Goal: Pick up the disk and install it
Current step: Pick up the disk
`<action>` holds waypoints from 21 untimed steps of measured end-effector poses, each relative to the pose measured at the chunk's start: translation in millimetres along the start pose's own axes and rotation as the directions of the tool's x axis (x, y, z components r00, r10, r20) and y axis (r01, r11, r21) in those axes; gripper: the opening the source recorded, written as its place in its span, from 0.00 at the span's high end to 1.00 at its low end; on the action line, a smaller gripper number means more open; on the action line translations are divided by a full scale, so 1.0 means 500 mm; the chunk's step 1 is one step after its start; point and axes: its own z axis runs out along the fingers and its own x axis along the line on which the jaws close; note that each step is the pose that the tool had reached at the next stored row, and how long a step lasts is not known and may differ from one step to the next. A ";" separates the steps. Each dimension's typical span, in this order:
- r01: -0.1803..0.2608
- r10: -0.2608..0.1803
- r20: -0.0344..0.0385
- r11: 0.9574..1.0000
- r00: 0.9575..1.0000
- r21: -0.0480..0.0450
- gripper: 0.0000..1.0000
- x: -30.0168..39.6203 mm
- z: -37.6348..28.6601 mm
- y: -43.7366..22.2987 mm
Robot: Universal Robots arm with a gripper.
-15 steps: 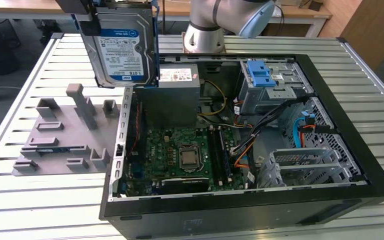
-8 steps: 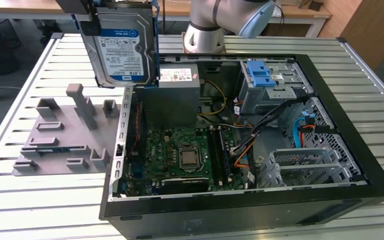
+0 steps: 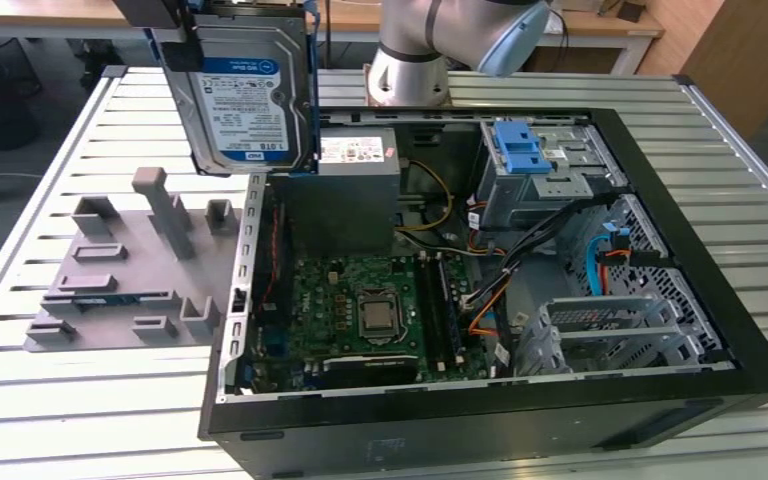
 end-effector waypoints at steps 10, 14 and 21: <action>0.000 0.000 0.003 1.000 1.000 0.015 0.64 0.005 0.000 0.000; 0.001 -0.001 0.003 0.999 1.000 0.038 0.64 0.007 0.000 -0.006; 0.001 -0.001 0.003 0.999 1.000 0.037 0.64 0.009 0.000 -0.050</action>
